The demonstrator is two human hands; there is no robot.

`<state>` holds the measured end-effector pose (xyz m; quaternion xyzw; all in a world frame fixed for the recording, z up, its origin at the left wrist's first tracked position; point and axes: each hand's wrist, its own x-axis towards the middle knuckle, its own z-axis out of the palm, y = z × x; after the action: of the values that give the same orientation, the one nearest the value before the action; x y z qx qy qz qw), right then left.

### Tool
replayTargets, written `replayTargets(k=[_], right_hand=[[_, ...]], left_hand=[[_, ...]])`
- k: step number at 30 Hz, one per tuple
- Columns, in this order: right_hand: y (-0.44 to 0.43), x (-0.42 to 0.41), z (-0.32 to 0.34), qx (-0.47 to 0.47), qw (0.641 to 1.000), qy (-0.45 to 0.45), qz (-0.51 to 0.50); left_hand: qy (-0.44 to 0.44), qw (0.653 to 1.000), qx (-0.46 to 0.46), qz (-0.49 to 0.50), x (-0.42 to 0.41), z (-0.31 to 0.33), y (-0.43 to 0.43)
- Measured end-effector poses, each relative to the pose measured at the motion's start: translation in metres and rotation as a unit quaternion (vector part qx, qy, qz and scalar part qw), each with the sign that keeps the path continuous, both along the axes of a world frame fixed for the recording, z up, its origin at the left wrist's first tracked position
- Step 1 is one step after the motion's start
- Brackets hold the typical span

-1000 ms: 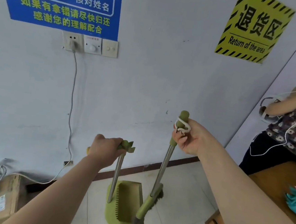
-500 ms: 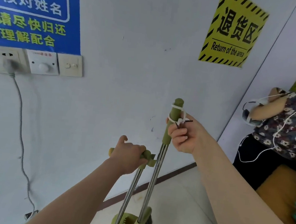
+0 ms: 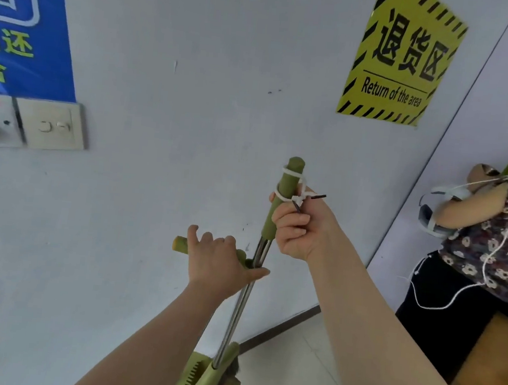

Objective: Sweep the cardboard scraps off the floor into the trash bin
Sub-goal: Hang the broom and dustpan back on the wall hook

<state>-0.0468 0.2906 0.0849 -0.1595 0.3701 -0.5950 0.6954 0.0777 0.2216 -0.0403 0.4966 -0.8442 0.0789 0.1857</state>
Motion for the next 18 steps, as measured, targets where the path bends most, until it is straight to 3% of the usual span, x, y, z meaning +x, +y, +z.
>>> replayTargets(k=[9,18], right_hand=[[-0.068,-0.072,0.017,0.008,0.996,-0.009,0.085],[-0.118,-0.119,0.023,-0.004,0.988,0.044,0.146]], left_hand=[[0.039,0.997,0.017,0.062,-0.078,0.009,-0.058],[0.007,0.995,0.030,0.100,-0.113,0.009,-0.100]])
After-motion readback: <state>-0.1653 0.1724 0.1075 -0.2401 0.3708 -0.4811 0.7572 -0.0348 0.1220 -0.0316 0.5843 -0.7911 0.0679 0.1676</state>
